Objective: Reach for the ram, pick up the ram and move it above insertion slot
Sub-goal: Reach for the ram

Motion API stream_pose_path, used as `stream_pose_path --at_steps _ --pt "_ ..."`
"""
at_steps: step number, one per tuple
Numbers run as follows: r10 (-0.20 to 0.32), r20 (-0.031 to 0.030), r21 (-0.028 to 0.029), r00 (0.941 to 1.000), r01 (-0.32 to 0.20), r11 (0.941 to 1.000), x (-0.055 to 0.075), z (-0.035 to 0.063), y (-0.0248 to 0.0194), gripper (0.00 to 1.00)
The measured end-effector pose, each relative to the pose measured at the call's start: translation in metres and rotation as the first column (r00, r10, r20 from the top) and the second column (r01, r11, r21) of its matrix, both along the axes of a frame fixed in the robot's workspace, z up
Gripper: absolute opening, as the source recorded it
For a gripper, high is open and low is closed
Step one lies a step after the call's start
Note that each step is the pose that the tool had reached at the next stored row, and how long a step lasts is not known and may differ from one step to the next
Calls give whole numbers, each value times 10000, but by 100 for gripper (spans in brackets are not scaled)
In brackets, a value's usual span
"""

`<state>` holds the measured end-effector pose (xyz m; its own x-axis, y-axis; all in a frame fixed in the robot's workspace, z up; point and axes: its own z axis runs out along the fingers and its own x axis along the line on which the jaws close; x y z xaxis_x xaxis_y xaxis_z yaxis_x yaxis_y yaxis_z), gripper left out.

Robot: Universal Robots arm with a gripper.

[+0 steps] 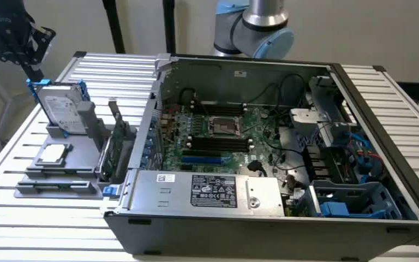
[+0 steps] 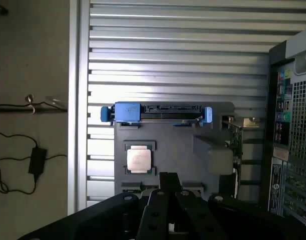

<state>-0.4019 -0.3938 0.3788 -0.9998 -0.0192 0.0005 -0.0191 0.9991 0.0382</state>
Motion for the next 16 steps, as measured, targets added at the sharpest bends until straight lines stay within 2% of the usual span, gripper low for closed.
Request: stream_pose_path --at_steps 16 --pt "0 -2 -2 10000 0 10000 0 1 -7 11"
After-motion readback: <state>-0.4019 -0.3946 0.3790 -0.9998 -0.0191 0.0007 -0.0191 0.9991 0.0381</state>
